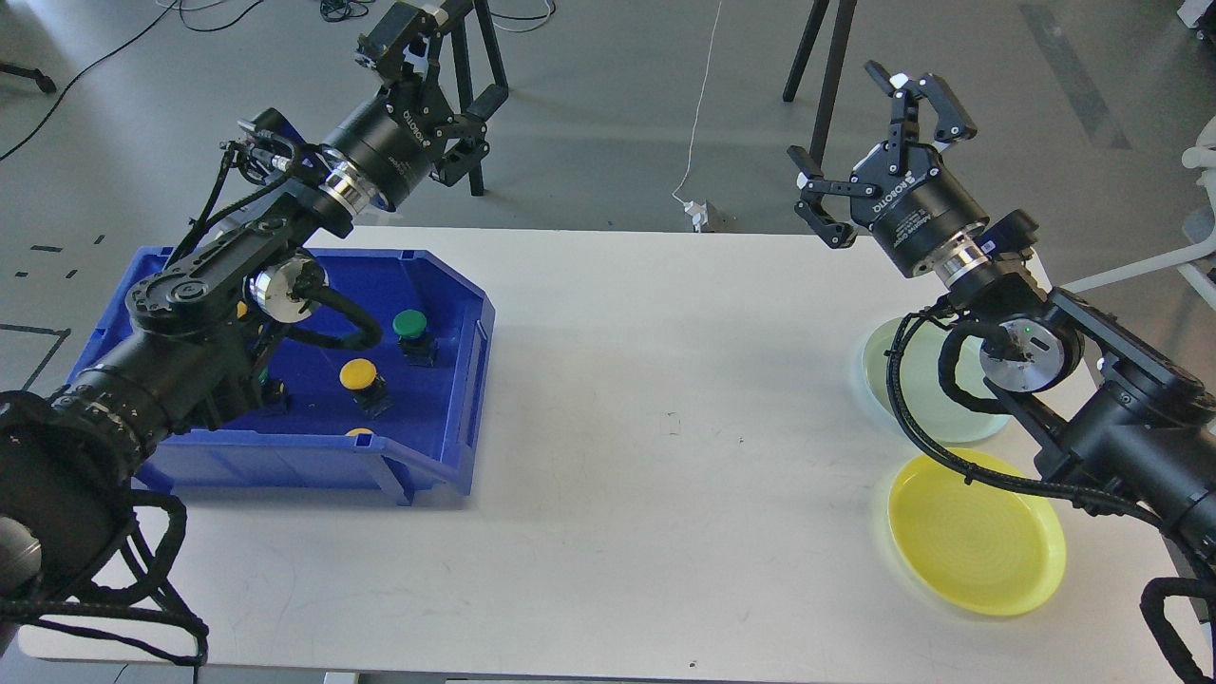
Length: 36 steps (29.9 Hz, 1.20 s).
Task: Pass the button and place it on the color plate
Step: 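Reach the left gripper down into the blue bin toward the buttons, then grasp the yellow-topped button in the bin with the left gripper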
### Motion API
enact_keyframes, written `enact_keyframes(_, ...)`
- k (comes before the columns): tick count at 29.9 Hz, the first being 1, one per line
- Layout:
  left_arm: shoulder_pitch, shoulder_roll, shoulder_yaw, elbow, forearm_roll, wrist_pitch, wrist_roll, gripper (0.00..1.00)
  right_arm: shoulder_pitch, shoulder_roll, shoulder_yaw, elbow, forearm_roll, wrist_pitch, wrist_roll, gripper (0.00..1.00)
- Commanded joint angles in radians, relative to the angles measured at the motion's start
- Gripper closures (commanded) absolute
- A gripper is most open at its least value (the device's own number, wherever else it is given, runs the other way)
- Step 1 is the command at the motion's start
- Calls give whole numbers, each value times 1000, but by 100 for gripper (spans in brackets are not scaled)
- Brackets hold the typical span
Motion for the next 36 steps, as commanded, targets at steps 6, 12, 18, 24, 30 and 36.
enact_keyframes(6,-17,18,-16,15,-81,0,0,0,-8,-23,58,-25,-3,31,1,1)
enact_keyframes(12,35,89,-198,-260,-241,0,0,0,-8,-25,86,-30,58,31,1,1)
enact_keyframes(18,132,163,-325,-577,-99,0,0,0,-11,-25,87,-33,58,31,3,1)
enact_keyframes(24,-36,445,95,-685,489,235,0,0,-12,-23,89,-33,58,31,4,1)
enact_keyframes(30,-320,614,793,-633,891,340,0,0,-20,-23,90,-33,58,31,4,1)
enact_keyframes(36,-288,631,921,-614,1077,407,0,0,-40,-23,90,-31,58,31,4,1)
